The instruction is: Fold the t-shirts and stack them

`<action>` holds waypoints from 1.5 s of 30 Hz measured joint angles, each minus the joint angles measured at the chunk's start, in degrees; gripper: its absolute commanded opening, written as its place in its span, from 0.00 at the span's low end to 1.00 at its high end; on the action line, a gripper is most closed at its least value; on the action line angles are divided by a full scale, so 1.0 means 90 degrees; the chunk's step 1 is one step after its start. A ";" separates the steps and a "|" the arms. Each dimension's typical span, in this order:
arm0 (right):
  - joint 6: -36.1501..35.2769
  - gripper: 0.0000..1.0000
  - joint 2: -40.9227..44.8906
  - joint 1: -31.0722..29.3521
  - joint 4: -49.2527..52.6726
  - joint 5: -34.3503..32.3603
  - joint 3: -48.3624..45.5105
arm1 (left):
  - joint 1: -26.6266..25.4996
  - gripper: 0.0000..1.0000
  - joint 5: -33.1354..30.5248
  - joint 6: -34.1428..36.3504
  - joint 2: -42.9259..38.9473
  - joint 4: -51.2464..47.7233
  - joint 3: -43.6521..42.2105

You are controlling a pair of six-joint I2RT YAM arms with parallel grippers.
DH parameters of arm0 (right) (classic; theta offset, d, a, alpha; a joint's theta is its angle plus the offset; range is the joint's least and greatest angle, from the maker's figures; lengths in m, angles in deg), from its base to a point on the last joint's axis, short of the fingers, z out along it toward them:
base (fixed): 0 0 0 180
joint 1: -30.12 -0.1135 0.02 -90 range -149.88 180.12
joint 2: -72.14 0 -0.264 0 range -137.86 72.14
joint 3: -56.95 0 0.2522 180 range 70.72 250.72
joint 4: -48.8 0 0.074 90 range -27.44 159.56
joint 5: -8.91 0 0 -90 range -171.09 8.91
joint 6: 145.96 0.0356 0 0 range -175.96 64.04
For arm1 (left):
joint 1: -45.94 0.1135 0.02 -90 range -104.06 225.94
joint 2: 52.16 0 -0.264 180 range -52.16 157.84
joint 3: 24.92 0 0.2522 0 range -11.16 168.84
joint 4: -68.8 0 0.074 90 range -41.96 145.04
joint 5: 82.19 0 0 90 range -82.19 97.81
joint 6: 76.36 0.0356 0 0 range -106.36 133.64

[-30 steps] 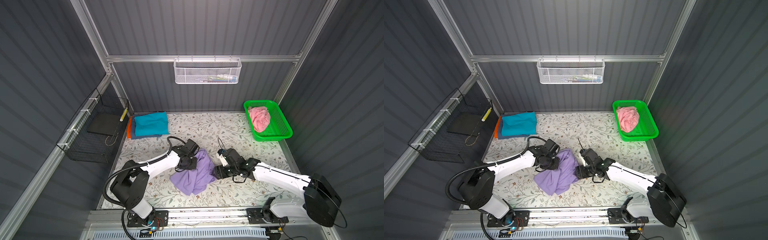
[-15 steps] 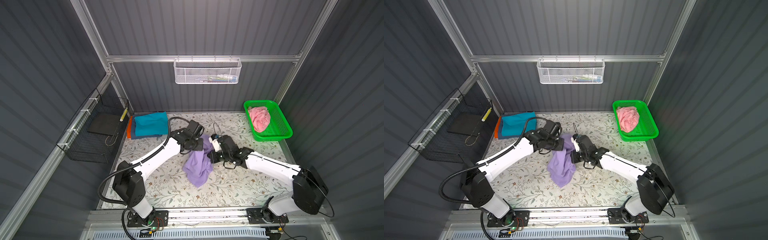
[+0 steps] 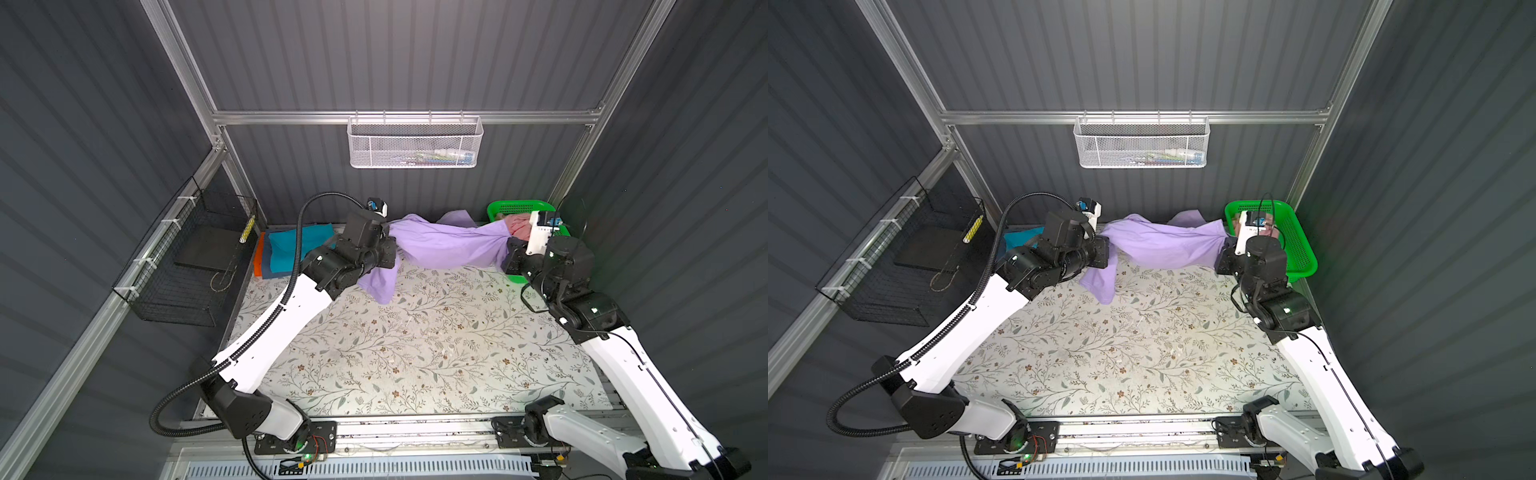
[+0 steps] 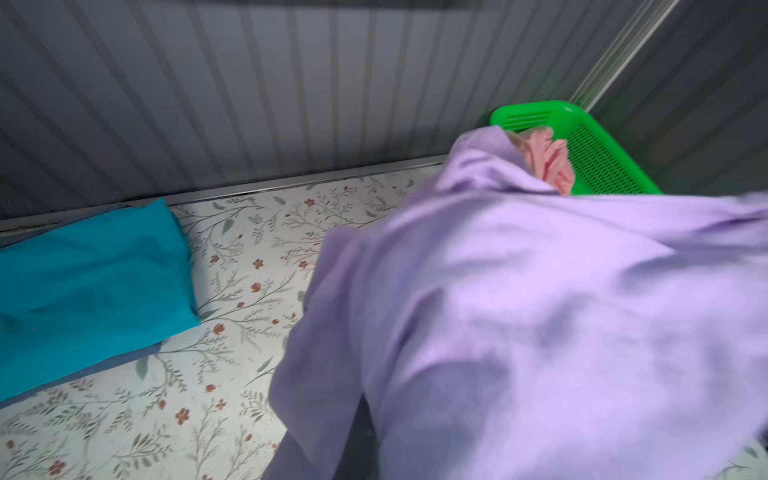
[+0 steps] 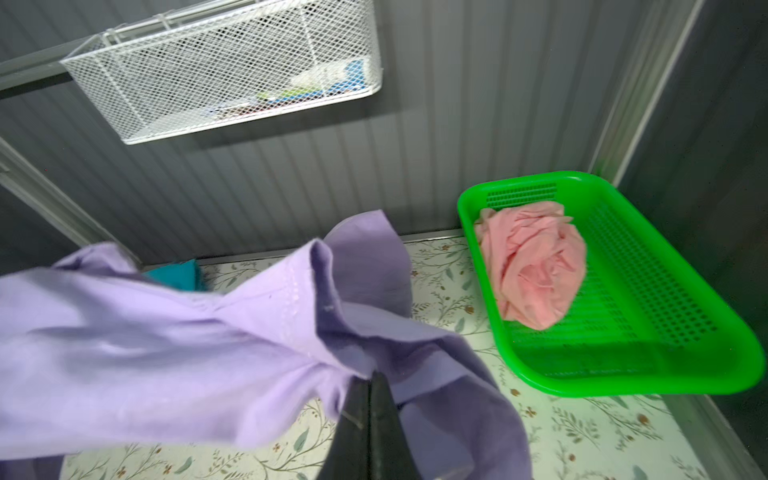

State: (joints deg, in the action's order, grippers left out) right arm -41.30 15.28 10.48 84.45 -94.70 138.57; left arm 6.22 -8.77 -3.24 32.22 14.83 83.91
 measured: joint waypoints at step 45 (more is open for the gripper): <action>0.0539 0.00 -0.2382 0.0017 0.0243 0.1785 0.1780 | -0.2023 0.98 0.0988 0.0495 0.1664 0.0690 -0.1005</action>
State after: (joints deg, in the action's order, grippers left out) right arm -36.45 -6.17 10.63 86.64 -78.64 154.59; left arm -11.99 0.12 1.22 47.19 21.04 74.86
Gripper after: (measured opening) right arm 0.050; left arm 0.961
